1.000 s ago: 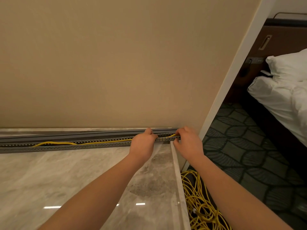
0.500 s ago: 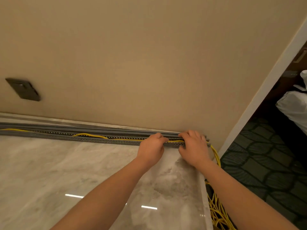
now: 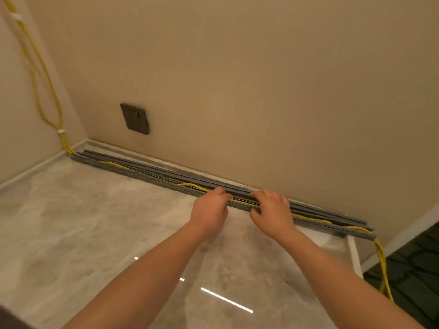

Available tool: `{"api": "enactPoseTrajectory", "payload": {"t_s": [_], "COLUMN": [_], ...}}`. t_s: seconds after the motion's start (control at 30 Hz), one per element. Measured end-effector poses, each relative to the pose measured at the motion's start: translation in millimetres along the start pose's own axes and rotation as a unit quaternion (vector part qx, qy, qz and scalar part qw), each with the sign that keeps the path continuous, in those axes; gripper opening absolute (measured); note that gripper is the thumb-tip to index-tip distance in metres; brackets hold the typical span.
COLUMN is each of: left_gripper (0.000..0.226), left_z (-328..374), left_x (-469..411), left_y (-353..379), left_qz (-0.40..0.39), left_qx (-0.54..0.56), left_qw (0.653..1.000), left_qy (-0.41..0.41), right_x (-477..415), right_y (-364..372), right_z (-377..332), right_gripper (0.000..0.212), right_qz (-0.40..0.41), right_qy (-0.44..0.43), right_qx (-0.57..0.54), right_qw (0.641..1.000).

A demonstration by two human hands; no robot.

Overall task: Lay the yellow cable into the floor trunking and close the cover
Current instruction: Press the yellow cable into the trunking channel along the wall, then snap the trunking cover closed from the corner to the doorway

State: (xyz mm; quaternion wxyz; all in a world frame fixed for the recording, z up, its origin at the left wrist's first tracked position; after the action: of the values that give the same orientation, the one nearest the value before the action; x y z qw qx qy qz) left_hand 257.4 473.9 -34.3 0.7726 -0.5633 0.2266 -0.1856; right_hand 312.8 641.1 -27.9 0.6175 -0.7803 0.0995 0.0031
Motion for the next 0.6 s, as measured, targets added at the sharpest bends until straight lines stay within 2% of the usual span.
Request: {"api": "enactPoseTrajectory", "payload": {"t_s": [0.13, 0.3, 0.37, 0.5, 0.6], "left_gripper": [0.045, 0.057, 0.059, 0.044, 0.039], "left_z": [-55, -120, -134, -152, -162], "left_x": [5, -13, -20, -35, -39], "left_y": [-9, -2, 2, 3, 4], "left_qz": [-0.027, -0.049, -0.055, -0.061, -0.066], "left_qx": [-0.016, -0.063, -0.067, -0.065, -0.078], "left_qw": [0.999, 0.996, 0.994, 0.989, 0.983], "left_qy": [-0.031, 0.028, 0.061, 0.118, 0.153], "right_x": [-25, -51, -54, -58, -58], "right_y": [22, 58, 69, 79, 84], "right_z": [-51, -98, -108, -120, -128], "right_gripper": [0.051, 0.053, 0.049, 0.032, 0.030], "right_qz": [-0.035, -0.085, -0.068, -0.011, -0.002], "right_qy": [-0.023, 0.005, 0.020, 0.060, 0.096], "right_qx": [-0.023, -0.020, -0.009, 0.018, 0.029], "right_qw": [0.999, 0.996, 0.997, 0.998, 0.995]}}
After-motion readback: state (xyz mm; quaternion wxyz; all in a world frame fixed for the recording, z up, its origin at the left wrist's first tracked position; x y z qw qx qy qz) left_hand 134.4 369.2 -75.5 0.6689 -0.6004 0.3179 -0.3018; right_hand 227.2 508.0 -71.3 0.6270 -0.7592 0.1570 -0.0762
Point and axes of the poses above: each hand's wrist, its own x-axis away from the middle knuckle, its own y-axis out of the palm, z = x × y, the point moved 2 cm from there along -x, towards the middle knuckle, and after that the axes turned 2 degrees about -z, right-handed, at the moved point
